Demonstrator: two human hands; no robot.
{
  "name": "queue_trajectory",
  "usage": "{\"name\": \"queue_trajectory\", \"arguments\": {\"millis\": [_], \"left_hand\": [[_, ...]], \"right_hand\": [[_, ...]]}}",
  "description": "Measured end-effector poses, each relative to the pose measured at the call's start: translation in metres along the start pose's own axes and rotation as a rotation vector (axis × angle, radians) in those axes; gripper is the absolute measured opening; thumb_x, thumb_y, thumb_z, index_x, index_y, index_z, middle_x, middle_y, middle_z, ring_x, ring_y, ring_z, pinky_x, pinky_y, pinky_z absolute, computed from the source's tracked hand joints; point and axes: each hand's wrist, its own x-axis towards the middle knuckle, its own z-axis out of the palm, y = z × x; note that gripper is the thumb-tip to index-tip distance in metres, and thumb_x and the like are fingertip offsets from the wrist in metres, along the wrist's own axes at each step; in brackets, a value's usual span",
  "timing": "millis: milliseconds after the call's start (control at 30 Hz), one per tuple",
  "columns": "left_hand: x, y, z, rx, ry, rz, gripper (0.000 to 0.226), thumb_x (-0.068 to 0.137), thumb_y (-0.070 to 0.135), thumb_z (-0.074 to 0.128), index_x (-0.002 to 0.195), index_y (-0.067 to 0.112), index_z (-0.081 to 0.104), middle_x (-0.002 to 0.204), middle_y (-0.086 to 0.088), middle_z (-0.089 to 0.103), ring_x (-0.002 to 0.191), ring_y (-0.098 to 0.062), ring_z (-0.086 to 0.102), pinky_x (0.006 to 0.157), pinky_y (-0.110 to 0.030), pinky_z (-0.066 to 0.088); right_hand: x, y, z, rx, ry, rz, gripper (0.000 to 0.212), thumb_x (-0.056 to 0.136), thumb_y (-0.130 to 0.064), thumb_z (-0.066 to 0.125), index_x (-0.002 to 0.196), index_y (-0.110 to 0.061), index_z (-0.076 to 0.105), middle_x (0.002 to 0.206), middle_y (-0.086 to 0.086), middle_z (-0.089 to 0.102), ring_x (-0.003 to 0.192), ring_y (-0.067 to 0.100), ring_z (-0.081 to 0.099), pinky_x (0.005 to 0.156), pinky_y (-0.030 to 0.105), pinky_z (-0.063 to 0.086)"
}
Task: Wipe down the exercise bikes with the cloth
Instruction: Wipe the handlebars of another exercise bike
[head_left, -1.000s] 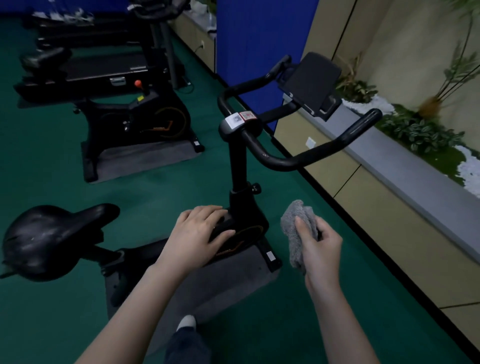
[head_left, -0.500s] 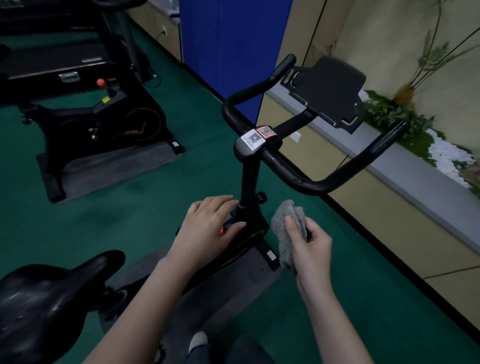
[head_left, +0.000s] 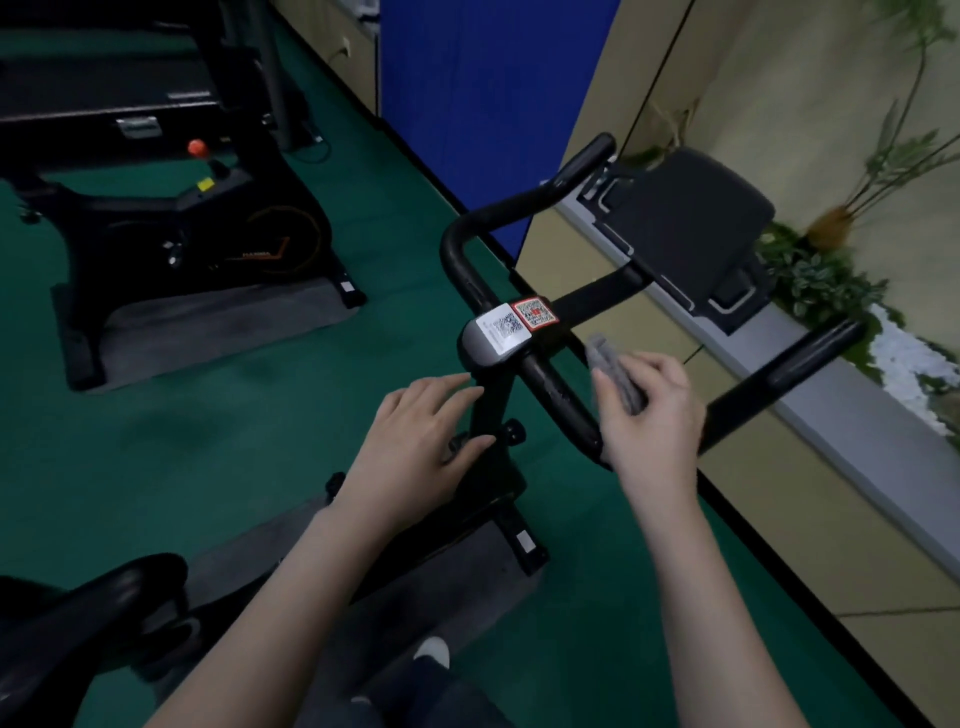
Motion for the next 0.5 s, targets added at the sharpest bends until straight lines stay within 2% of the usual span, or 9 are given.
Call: {"name": "queue_trajectory", "arguments": {"millis": [67,133,200,367,500], "left_hand": [[0.013,0.001,0.002,0.002,0.029,0.01,0.058,0.09,0.055,0.035,0.134,0.02,0.051,0.139,0.004,0.049,0.127,-0.017,0.043,0.101,-0.035,0.034],[0.025,0.001,0.005,-0.001,0.045,0.026,0.056,0.091,0.053,0.038,0.134,0.02,0.05,0.139,0.003,0.048,0.127,-0.018,0.043,0.101,-0.036,0.035],[0.035,0.0,0.008,-0.011,0.058,0.038,0.055,0.091,0.05,0.041,0.135,0.019,0.049,0.139,0.003,0.048,0.127,-0.019,0.043,0.1,-0.036,0.036],[0.066,-0.004,0.011,-0.033,0.093,0.092,0.049,0.091,0.043,0.044,0.132,0.016,0.05,0.139,0.0,0.048,0.127,-0.022,0.043,0.099,-0.038,0.037],[0.097,-0.008,0.014,-0.071,0.074,0.182,0.047,0.092,0.039,0.043,0.131,0.015,0.052,0.138,-0.001,0.05,0.128,-0.023,0.043,0.1,-0.038,0.035]], "right_hand": [[0.013,0.006,0.017,-0.101,-0.147,-0.06,0.026,0.087,-0.013,0.067,0.111,-0.006,0.07,0.106,0.004,0.058,0.099,0.016,0.052,0.085,0.008,0.036],[0.018,0.011,0.031,-0.188,-0.284,-0.114,0.026,0.088,-0.018,0.066,0.113,-0.012,0.07,0.11,0.003,0.059,0.107,0.018,0.048,0.086,0.017,0.032],[0.016,0.014,0.035,-0.202,-0.34,-0.147,0.027,0.088,-0.018,0.066,0.114,-0.015,0.07,0.11,0.003,0.061,0.106,0.018,0.046,0.086,0.02,0.034],[0.003,0.026,0.018,-0.166,-0.3,-0.17,0.027,0.084,-0.008,0.07,0.11,-0.014,0.072,0.099,0.001,0.061,0.097,0.021,0.051,0.083,0.027,0.045],[0.001,0.018,0.033,-0.223,-0.199,-0.135,0.031,0.077,0.002,0.073,0.106,-0.011,0.073,0.095,0.005,0.061,0.092,0.023,0.053,0.079,0.026,0.043]]}}
